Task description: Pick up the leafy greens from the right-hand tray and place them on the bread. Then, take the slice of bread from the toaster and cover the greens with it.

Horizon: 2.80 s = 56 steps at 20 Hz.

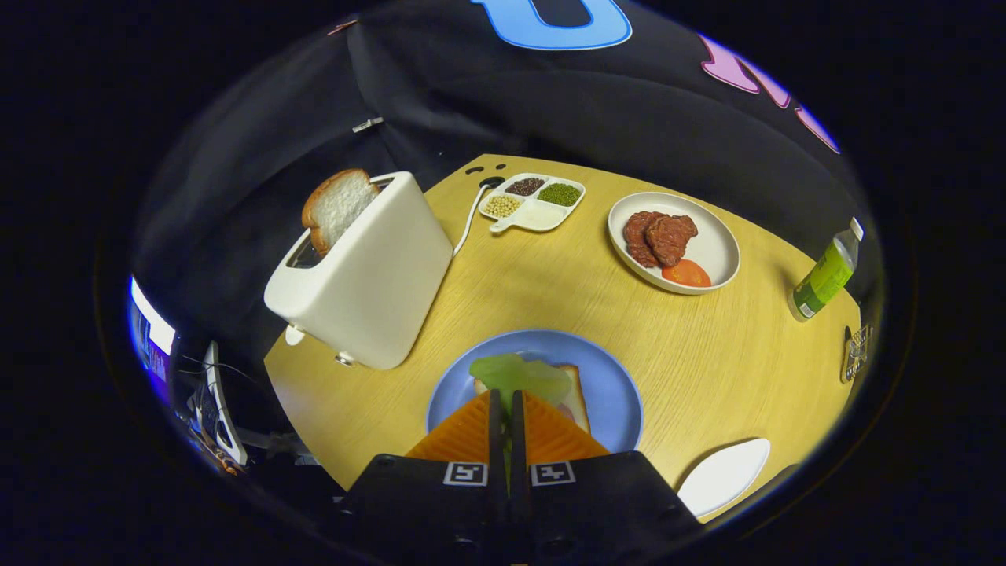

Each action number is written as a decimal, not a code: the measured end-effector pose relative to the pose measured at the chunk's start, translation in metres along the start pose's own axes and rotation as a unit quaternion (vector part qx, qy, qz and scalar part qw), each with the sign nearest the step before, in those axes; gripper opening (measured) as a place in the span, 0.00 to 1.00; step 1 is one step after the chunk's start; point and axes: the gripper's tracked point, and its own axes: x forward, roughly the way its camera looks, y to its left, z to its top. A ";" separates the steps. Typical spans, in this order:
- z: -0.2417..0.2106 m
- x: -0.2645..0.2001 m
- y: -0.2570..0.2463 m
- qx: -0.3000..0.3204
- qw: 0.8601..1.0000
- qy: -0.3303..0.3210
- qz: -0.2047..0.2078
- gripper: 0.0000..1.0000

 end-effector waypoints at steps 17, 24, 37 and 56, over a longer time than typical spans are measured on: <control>-0.022 0.009 -0.017 -0.032 0.999 0.015 -0.034 0.61; 0.025 -0.023 0.011 -0.043 0.998 -0.040 -0.017 0.99; 0.140 -0.039 0.117 -0.089 0.988 -0.118 0.034 0.99; 0.167 0.054 0.179 -0.129 0.987 -0.090 -0.018 0.87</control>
